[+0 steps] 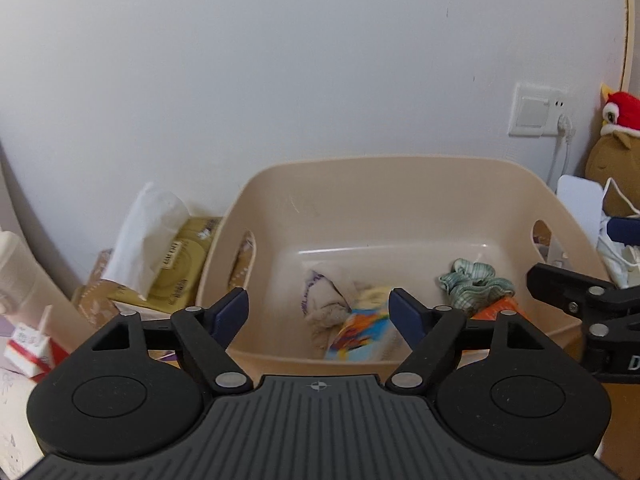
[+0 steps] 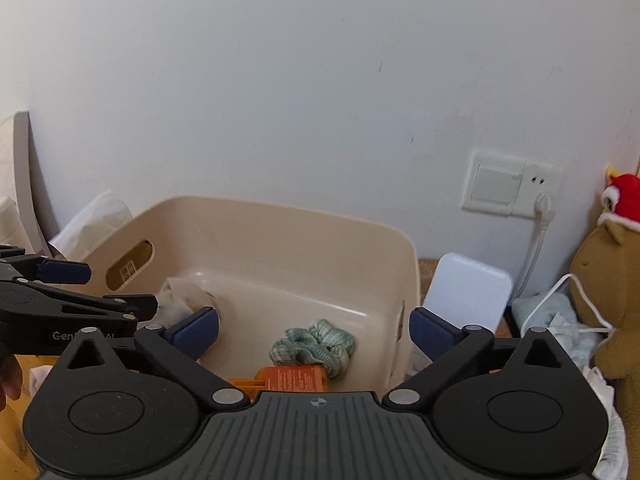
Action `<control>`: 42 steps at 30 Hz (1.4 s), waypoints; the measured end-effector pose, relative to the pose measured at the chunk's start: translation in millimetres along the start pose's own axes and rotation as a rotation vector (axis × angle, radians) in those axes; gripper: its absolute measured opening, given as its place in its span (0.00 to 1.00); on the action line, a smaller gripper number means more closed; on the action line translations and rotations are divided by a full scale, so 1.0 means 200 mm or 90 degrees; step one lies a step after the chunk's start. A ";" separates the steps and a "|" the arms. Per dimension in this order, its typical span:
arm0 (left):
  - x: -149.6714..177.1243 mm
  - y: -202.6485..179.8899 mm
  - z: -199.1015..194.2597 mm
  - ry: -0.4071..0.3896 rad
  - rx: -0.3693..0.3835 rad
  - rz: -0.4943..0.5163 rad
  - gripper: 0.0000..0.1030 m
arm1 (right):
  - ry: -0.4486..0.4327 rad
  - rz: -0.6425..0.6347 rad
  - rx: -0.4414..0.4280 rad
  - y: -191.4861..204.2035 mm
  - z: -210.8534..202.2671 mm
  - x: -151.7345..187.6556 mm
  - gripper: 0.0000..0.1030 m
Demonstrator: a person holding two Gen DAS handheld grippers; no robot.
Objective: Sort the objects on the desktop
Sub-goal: 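Open both tools to drop the tube and bottle into the bin, then move both tools back over the cluttered table toward the next items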
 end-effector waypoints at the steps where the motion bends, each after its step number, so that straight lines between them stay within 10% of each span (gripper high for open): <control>1: 0.00 0.00 -0.03 -0.004 0.002 -0.004 0.78 | -0.003 0.006 -0.009 0.00 -0.03 0.00 1.00; 22: 0.43 0.15 -0.50 -0.006 0.008 -0.027 0.80 | -0.013 0.030 -0.007 0.03 -0.52 0.36 1.00; 42: 0.91 0.22 -0.70 0.016 0.039 -0.035 0.80 | 0.056 0.015 0.035 0.24 -0.59 0.79 1.00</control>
Point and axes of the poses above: each gripper's, at about its wrist camera, not at the fingertips, and z roughly the way its jaws point, y to its left, x to its underside, the point moved 8 cm from there along z, roughly the way its jaws point, and after that the axes turned 6 degrees about -z, right-handed, at the moved point
